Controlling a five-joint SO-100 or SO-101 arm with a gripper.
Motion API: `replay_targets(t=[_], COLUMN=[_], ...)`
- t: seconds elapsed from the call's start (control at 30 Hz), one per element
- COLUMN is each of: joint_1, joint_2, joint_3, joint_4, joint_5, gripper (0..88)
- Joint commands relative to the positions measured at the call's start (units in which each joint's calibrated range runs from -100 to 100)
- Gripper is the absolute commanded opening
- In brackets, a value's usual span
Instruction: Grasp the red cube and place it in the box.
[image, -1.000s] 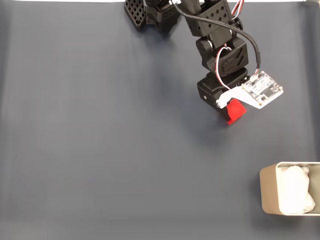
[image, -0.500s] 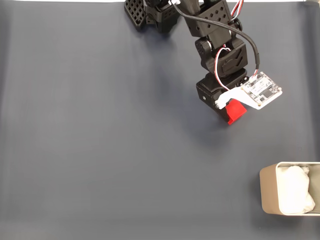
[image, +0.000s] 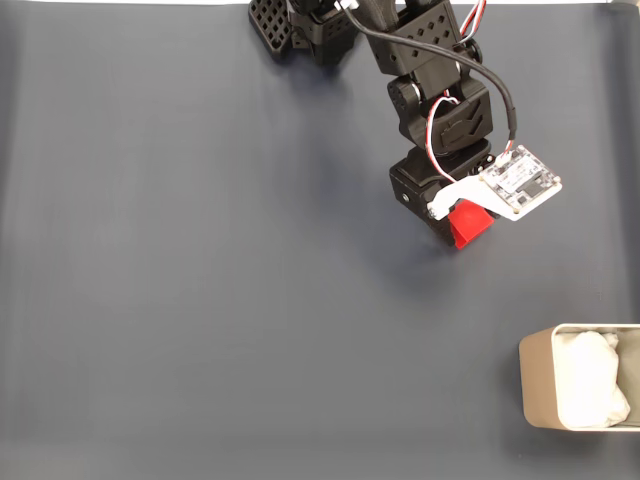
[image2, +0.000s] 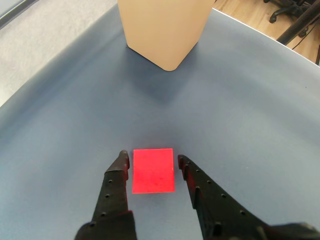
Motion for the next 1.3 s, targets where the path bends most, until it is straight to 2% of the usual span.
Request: replay_targets(t=[0.0, 0.67, 1.27], joint_1=[0.4, -0.2, -0.2], joint_2=[-1.5, 0.2, 1.9], joint_3=[-1.0, -0.2, -0.6], joint_4=[0.4, 1.6, 1.7], joint_5=[0.5, 1.2, 2.8], gripper=[22.7, 23.5, 9.3])
